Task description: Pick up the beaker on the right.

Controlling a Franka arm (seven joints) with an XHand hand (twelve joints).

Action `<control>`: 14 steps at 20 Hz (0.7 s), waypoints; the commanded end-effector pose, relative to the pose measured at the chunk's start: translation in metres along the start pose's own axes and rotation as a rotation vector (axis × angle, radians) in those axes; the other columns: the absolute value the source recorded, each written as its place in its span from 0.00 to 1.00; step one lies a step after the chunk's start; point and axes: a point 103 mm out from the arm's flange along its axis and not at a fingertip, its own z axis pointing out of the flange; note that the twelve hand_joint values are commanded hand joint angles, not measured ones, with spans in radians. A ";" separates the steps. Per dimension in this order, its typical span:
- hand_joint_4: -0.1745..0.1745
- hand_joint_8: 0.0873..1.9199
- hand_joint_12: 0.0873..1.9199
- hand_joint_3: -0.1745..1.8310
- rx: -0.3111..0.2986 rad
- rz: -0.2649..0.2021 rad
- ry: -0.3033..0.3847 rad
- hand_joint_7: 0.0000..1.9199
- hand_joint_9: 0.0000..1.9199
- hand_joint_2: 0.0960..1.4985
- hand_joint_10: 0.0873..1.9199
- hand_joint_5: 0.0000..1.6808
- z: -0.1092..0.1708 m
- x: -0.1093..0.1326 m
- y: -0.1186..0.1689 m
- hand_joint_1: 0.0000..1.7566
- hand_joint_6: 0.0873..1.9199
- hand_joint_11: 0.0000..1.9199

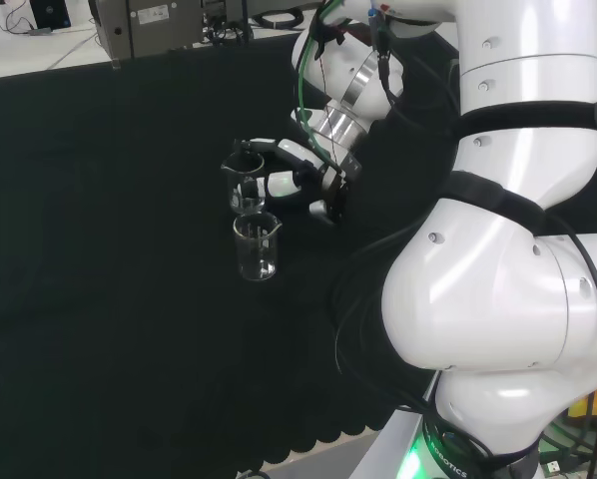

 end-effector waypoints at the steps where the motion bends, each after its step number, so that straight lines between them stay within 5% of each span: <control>1: 0.43 0.32 0.70 0.00 -0.014 0.007 0.011 0.16 0.21 0.57 0.28 0.25 0.003 -0.002 0.002 0.51 0.00 0.00; 14: 0.45 0.35 0.70 0.00 -0.021 -0.007 0.040 0.18 0.22 0.57 0.28 0.28 0.010 0.001 0.012 0.54 0.00 0.01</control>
